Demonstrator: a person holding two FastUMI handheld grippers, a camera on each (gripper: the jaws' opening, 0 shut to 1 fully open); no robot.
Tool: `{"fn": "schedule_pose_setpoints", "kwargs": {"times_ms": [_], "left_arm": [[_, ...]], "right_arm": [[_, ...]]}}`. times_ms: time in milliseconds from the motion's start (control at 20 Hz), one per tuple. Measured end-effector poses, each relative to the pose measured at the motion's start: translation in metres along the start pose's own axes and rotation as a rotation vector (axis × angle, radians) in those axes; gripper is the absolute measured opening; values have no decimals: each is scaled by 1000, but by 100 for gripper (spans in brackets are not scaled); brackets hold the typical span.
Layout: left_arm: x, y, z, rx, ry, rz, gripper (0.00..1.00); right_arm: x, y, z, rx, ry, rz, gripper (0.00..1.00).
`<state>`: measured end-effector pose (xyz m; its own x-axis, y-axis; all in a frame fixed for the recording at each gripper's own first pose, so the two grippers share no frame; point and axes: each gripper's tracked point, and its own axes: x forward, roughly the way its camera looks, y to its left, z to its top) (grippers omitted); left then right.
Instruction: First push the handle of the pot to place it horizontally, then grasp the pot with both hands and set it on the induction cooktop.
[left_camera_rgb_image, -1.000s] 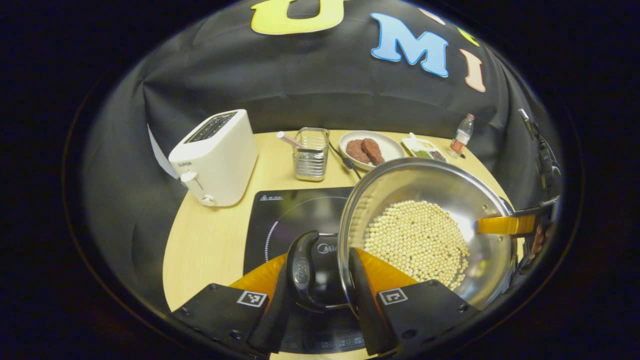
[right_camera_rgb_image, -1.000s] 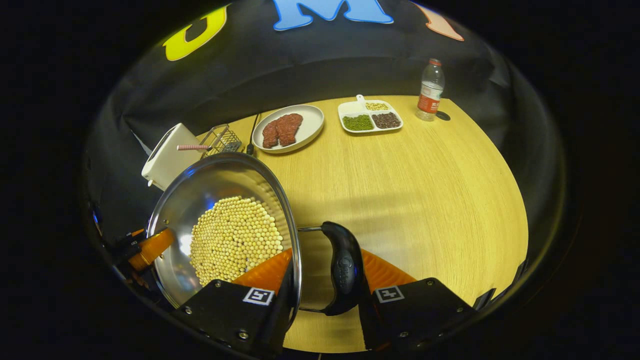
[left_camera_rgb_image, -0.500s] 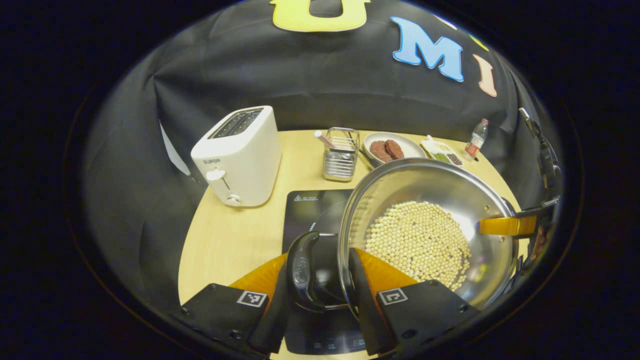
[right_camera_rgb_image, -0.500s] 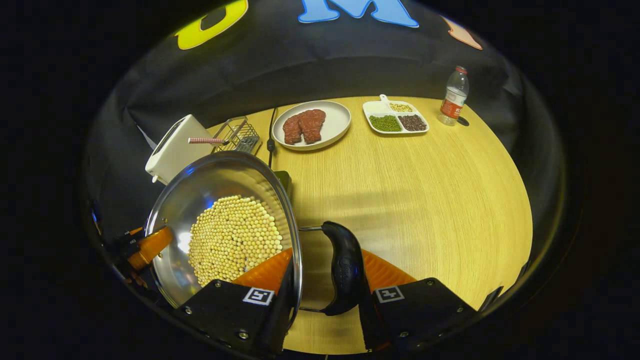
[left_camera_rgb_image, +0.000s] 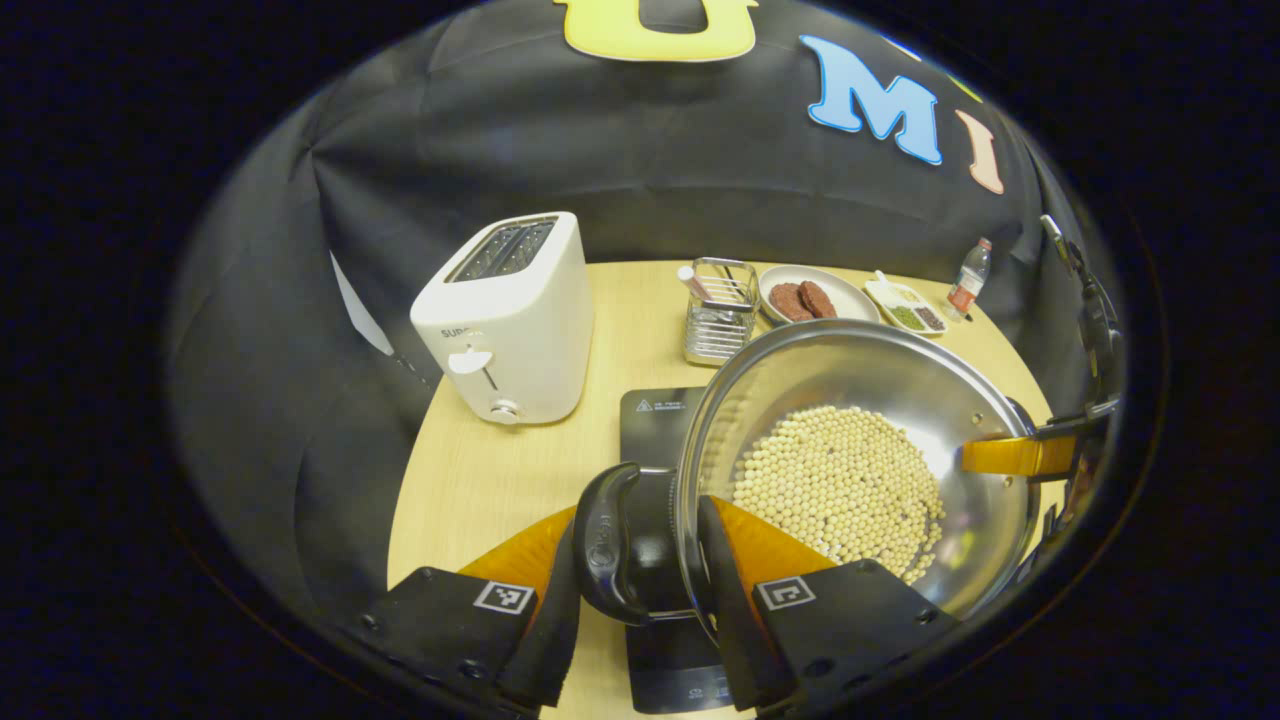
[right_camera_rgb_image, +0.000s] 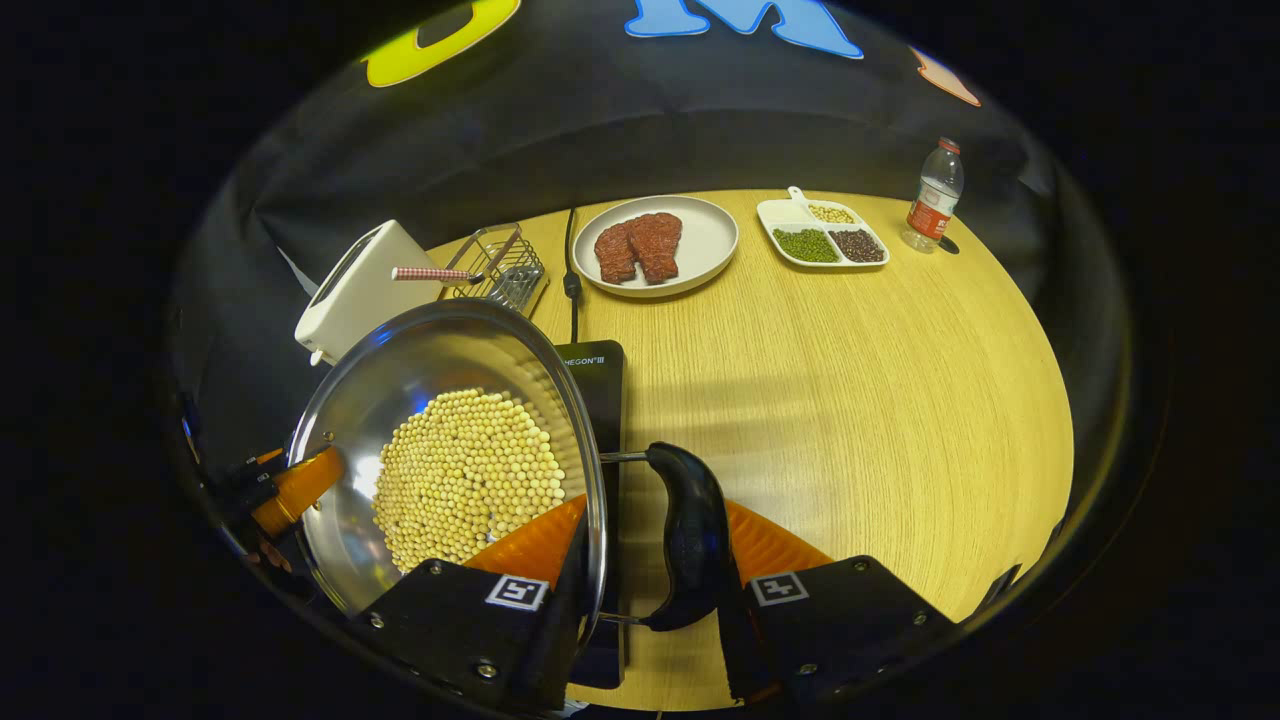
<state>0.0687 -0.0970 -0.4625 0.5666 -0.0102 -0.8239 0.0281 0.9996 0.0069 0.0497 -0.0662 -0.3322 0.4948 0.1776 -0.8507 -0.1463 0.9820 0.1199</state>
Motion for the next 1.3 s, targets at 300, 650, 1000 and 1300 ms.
{"fn": "schedule_pose_setpoints", "kwargs": {"times_ms": [300, 650, 1000, 1300], "left_arm": [[-1, 3, 5, -2, 6, 1, 63], [4, 1, 3, 6, 13, -15, 63], [6, 2, -2, 22, 2, -16, 71], [2, 4, -2, 19, -54, -27, 72]], "right_arm": [[-2, 1, 0, -6, -6, -4, 59], [-4, 2, -3, 2, -1, -14, 59], [-7, -2, -7, 2, -13, -17, 59], [-11, -4, -4, 2, -42, -5, 55]]}}
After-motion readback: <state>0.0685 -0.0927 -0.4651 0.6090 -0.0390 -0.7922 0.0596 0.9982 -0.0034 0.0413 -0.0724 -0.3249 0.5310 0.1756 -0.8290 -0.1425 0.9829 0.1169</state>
